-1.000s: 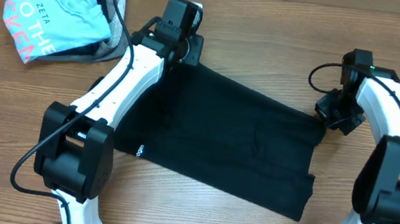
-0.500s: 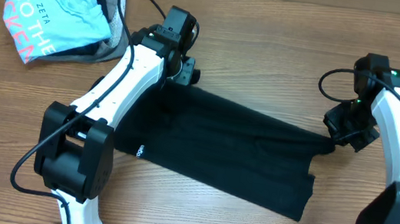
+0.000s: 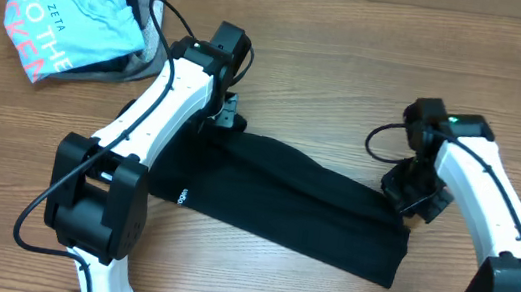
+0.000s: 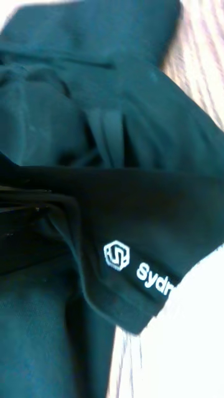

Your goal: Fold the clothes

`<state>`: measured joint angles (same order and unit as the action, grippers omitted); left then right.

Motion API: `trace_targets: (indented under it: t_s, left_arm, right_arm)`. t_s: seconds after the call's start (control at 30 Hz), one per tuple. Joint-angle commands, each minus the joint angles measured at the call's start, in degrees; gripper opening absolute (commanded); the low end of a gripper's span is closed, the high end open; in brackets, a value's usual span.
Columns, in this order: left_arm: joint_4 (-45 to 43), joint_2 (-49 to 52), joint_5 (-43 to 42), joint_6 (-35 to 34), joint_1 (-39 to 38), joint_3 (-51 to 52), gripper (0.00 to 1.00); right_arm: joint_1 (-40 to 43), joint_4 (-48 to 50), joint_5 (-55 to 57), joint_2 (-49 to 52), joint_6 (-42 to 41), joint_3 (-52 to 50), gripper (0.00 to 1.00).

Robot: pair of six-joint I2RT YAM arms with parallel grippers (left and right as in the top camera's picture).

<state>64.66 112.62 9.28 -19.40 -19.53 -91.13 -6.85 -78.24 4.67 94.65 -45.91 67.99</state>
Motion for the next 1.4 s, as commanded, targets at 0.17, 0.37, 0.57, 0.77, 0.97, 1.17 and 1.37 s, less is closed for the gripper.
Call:
trace_targets:
  t_s: [0.17, 0.37, 0.57, 0.77, 0.97, 1.17, 1.37]
  left_arm:
    - [10.01, -3.15, 4.85, -6.67, 0.07, -0.61, 0.04]
    - [12.07, -3.15, 4.79, -6.97, 0.04, -0.39, 0.26]
    - [14.64, -3.13, 4.15, -6.97, 0.04, 1.09, 0.33]
    - [14.58, -3.13, 2.47, -6.34, 0.07, 2.54, 0.52]
    - [12.35, -3.13, 2.49, -5.64, 0.07, 2.54, 0.82]
    - [1.18, -3.13, -6.8, 5.62, 0.04, 2.54, 0.86]
    - [-3.72, -2.89, -11.89, 11.87, -0.02, 2.54, 0.86]
  right_arm:
    - [-0.7, 0.13, 0.85, -1.29, -2.23, -5.03, 0.04]
    - [-0.72, 3.28, 0.63, -1.29, -2.29, -9.01, 0.04]
    - [-0.72, 3.23, 0.61, -1.29, -0.33, -9.49, 0.1]
    - [-0.7, 3.85, 0.66, -1.29, 2.89, -9.49, 0.57]
    - [-0.7, 4.28, 0.66, -1.29, 2.89, -9.49, 0.9]
    - [-0.7, 5.86, 0.63, -1.29, 2.89, -9.49, 0.93]
    - [-0.7, 6.34, 0.66, -1.27, 2.91, -9.49, 0.94]
